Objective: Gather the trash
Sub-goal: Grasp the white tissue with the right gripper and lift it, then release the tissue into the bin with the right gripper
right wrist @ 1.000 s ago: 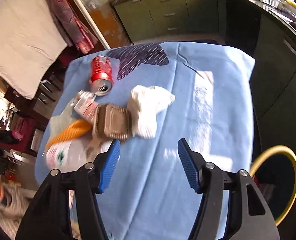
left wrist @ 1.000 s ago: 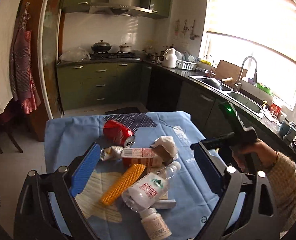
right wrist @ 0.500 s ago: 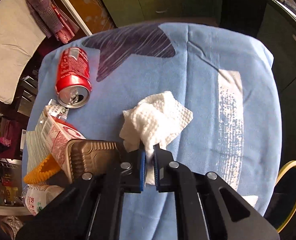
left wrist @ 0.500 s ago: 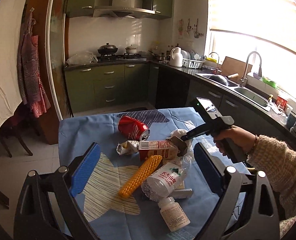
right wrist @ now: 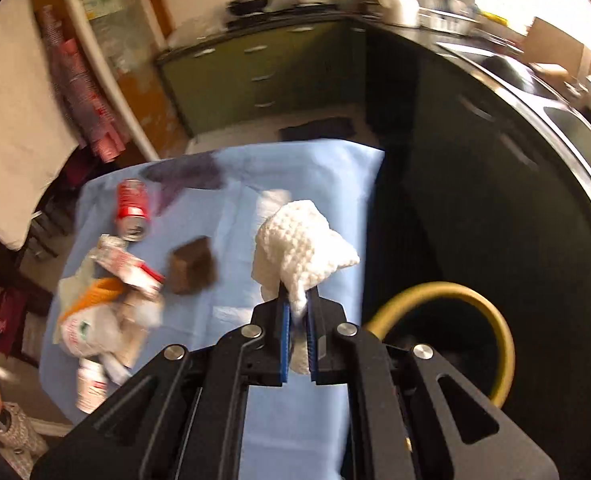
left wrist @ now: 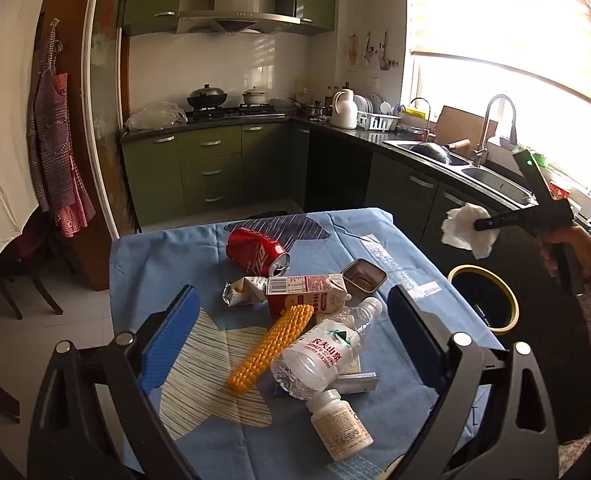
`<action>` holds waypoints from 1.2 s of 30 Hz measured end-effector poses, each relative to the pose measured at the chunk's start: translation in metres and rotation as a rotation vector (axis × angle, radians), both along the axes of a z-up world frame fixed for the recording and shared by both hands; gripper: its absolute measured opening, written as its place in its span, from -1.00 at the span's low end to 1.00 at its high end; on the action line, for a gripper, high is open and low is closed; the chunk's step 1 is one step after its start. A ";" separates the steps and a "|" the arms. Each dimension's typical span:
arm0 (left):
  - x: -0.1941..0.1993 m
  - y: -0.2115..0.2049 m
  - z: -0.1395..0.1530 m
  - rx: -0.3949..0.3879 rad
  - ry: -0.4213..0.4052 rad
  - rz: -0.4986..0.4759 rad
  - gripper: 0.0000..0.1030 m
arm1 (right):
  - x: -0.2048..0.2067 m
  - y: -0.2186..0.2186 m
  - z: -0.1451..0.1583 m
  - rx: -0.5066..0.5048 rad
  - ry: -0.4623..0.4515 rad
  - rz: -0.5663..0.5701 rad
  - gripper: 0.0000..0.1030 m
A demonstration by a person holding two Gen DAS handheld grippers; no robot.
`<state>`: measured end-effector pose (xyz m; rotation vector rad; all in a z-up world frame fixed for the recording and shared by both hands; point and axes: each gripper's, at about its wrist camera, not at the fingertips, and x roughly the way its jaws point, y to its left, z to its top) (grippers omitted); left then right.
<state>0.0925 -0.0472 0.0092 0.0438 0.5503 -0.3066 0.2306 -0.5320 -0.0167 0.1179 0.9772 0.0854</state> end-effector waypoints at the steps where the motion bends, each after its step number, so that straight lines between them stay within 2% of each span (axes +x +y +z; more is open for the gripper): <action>1: 0.001 -0.001 0.000 0.000 0.001 -0.003 0.75 | -0.007 -0.020 -0.008 -0.021 0.021 -0.045 -0.85; 7: 0.004 -0.012 -0.003 0.015 0.013 -0.016 0.75 | -0.020 -0.101 -0.074 -0.037 0.161 -0.228 -0.83; 8: 0.003 -0.014 -0.003 0.020 0.013 -0.018 0.75 | -0.018 -0.110 -0.085 -0.029 0.183 -0.244 -0.76; 10: 0.002 -0.016 -0.003 0.032 0.010 -0.018 0.75 | -0.015 -0.118 -0.097 -0.032 0.207 -0.262 -0.43; 11: 0.001 -0.017 -0.002 0.039 0.009 -0.015 0.76 | -0.014 -0.122 -0.099 -0.035 0.206 -0.280 -0.04; 12: 0.001 -0.017 -0.002 0.045 0.011 -0.010 0.78 | -0.014 -0.125 -0.100 -0.045 0.202 -0.286 0.02; 18: 0.010 -0.015 -0.013 0.053 0.082 0.008 0.79 | -0.021 -0.125 -0.086 -0.069 0.147 -0.285 0.02; 25: 0.022 -0.016 -0.026 0.073 0.127 0.004 0.79 | -0.022 -0.104 -0.069 -0.079 0.118 -0.219 0.02; 28: 0.031 -0.026 -0.030 0.110 0.133 -0.099 0.79 | -0.021 -0.094 -0.066 -0.080 0.116 -0.189 0.02; 33: 0.052 -0.058 -0.054 0.250 0.182 -0.335 0.79 | -0.023 -0.079 -0.060 -0.081 0.113 -0.157 0.02; 36: 0.066 -0.072 -0.071 0.316 0.226 -0.381 0.79 | -0.026 -0.077 -0.058 -0.081 0.112 -0.148 0.05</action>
